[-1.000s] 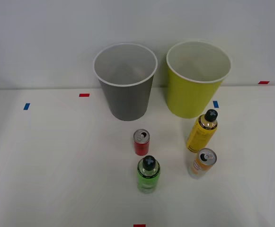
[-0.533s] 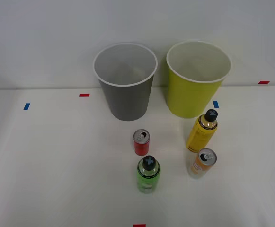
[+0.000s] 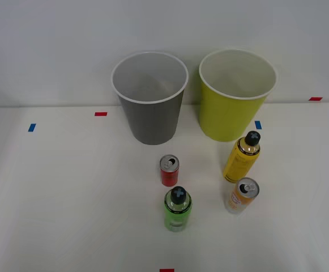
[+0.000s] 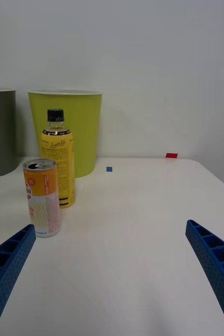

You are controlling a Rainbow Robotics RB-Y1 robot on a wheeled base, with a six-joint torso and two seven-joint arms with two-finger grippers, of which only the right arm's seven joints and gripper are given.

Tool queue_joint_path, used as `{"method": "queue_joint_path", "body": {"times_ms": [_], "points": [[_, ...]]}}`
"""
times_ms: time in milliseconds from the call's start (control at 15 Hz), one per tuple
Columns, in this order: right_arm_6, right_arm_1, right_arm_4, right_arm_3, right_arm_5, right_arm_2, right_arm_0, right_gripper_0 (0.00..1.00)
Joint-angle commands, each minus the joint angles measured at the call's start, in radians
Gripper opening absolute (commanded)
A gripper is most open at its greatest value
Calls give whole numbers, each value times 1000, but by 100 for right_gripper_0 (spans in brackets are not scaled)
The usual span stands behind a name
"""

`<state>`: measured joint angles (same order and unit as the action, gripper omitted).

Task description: Put cans in the gray bin, plastic bottles in the light green bin

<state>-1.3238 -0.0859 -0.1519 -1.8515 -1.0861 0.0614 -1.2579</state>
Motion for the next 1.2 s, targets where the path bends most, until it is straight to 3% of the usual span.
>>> {"method": "queue_joint_path", "body": {"times_ms": [67,1200], "points": [[0,0,0,0,0,0,0,100],[0,0,0,0,0,0,0,100]]}}
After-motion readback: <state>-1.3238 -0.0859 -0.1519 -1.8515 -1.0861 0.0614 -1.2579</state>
